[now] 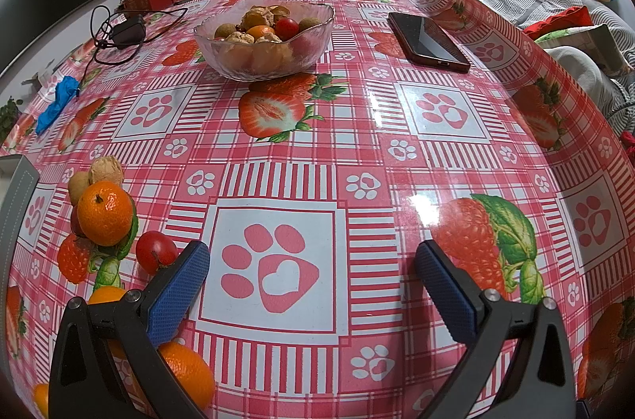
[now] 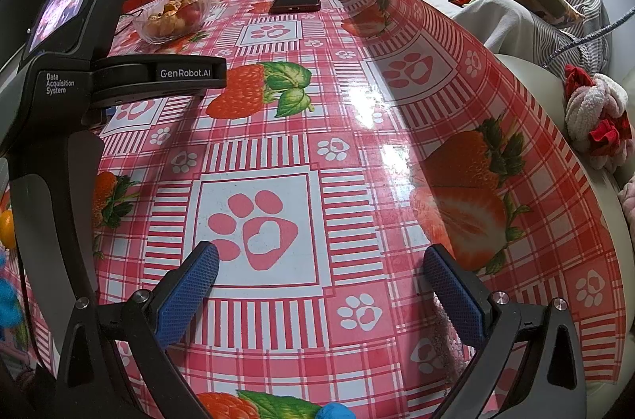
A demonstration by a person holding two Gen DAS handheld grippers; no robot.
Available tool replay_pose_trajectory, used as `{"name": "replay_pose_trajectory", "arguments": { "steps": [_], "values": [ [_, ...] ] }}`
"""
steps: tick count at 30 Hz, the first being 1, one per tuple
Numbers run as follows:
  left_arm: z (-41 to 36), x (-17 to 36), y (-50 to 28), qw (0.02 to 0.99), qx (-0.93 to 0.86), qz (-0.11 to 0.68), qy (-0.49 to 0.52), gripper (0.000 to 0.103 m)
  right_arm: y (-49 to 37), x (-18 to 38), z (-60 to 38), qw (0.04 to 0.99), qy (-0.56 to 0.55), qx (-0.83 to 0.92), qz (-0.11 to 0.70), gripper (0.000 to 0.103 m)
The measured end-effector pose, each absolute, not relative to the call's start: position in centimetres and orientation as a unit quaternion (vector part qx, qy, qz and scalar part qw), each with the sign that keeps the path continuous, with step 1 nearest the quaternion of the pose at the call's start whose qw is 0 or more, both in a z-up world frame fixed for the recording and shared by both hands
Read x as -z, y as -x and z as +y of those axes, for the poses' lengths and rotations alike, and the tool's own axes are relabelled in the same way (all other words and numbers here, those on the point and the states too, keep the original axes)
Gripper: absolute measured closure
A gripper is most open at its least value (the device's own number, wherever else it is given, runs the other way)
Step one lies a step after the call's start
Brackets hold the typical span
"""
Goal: Organize fruits
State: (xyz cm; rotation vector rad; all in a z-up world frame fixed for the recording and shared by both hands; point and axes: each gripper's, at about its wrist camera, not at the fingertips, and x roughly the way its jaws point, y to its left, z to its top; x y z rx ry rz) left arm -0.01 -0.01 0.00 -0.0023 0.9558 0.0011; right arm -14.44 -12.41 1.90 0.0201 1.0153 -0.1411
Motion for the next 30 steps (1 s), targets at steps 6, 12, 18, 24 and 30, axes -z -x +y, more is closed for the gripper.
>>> {"name": "replay_pose_trajectory", "arguments": {
  "steps": [6,12,18,24,30],
  "values": [
    [0.0,0.0,0.0,0.888,-0.001,0.46,0.001,0.0,14.5,-1.9,-12.4,0.872,-0.01,0.068,0.485,0.0],
    [0.0,0.0,0.0,0.888,-0.001,0.46,0.001,0.0,14.5,-1.9,-12.4,0.871,-0.01,0.068,0.486,0.0],
    [0.0,-0.1,0.1,0.884,0.015,0.467,-0.01,0.0,14.4,-2.0,-12.4,0.87,-0.012,0.071,0.488,0.0],
    [0.1,-1.3,1.4,0.866,0.067,0.493,-0.045,0.0,14.3,-1.9,-12.4,0.871,-0.013,0.071,0.486,0.0],
    [1.9,-6.8,6.9,0.888,0.129,0.435,-0.08,0.0,14.2,-1.9,-12.4,0.871,-0.014,0.073,0.486,0.0]
  ]
}}
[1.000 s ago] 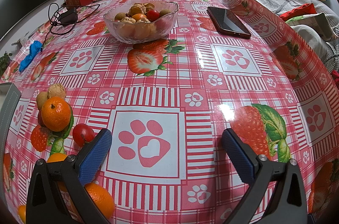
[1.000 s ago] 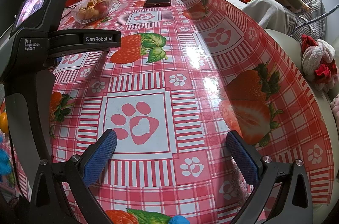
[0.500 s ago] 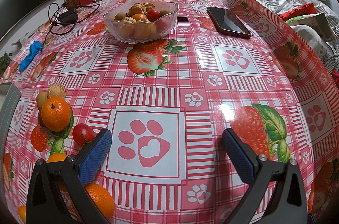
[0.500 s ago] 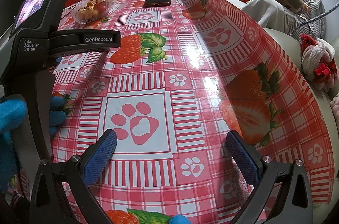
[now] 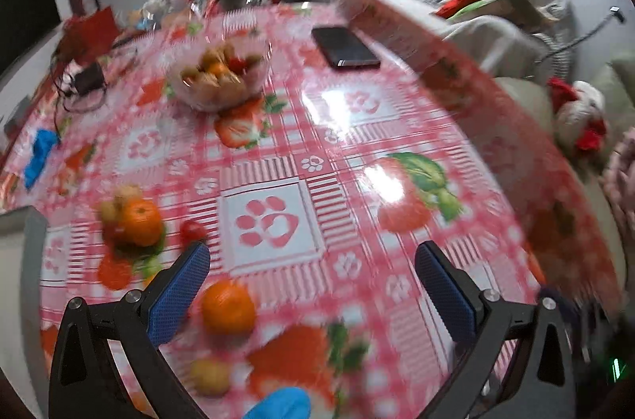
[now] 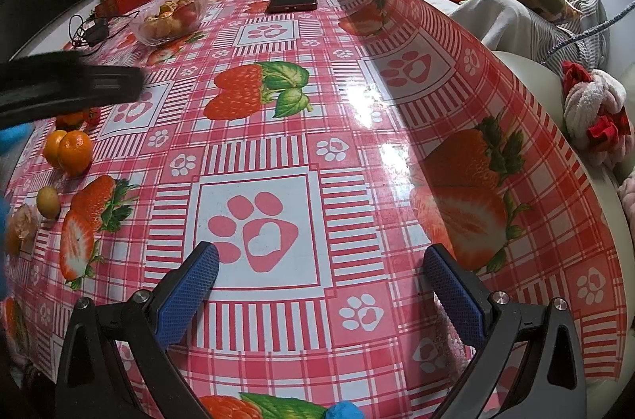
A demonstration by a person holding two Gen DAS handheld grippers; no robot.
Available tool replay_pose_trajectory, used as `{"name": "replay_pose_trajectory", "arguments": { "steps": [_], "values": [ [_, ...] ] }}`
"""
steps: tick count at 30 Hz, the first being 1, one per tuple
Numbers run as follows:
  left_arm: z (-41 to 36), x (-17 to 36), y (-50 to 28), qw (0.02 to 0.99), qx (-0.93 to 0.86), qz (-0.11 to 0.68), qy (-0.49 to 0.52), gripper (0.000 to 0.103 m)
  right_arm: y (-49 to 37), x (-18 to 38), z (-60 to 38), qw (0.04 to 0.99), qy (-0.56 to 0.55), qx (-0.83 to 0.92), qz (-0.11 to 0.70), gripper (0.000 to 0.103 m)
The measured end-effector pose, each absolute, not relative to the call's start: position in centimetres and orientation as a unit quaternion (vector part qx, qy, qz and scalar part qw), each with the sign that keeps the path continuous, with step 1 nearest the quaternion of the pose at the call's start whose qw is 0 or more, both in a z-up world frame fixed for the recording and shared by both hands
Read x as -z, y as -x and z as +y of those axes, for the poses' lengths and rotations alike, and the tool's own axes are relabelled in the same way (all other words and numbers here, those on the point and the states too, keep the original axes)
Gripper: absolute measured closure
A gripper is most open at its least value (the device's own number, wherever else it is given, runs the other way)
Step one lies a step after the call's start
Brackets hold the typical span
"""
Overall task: Organize fruits
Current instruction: 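Grasp the small yellow fruit with the right tool while the left tool approaches the large orange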
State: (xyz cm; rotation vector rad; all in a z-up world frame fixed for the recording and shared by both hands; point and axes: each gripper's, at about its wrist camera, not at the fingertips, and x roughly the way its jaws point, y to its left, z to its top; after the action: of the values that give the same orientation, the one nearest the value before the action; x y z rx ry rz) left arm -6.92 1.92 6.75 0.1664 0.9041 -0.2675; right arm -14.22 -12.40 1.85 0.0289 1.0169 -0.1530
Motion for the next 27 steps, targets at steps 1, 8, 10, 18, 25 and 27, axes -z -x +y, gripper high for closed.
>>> {"name": "replay_pose_trajectory", "arguments": {
  "steps": [1,8,10,18,25,27],
  "values": [
    [2.4,-7.3,7.3,0.889,0.125,0.431,-0.088,0.0,14.2,-1.9,-12.4,0.871,-0.014,0.073,0.486,0.0],
    [13.1,-7.8,11.3,0.899,0.06,0.43,-0.055,0.0,14.1,-1.9,-12.3,0.865,-0.017,0.081,0.495,0.0],
    [15.4,-6.6,12.7,0.895,0.049,0.44,-0.042,0.0,13.9,-2.0,-12.0,0.857,-0.026,0.091,0.507,0.0],
    [18.1,-2.7,15.0,0.88,0.036,0.47,-0.053,0.0,15.1,-2.1,-6.0,0.855,-0.013,0.026,0.517,0.0],
    [19.2,-0.8,13.4,0.873,0.019,0.487,-0.028,0.0,15.4,-1.6,-3.5,0.854,0.008,0.016,0.52,0.0],
    [19.4,-0.5,12.9,0.872,0.015,0.489,-0.027,0.0,15.2,-1.6,-3.3,0.853,0.006,0.017,0.521,0.0]
  ]
}}
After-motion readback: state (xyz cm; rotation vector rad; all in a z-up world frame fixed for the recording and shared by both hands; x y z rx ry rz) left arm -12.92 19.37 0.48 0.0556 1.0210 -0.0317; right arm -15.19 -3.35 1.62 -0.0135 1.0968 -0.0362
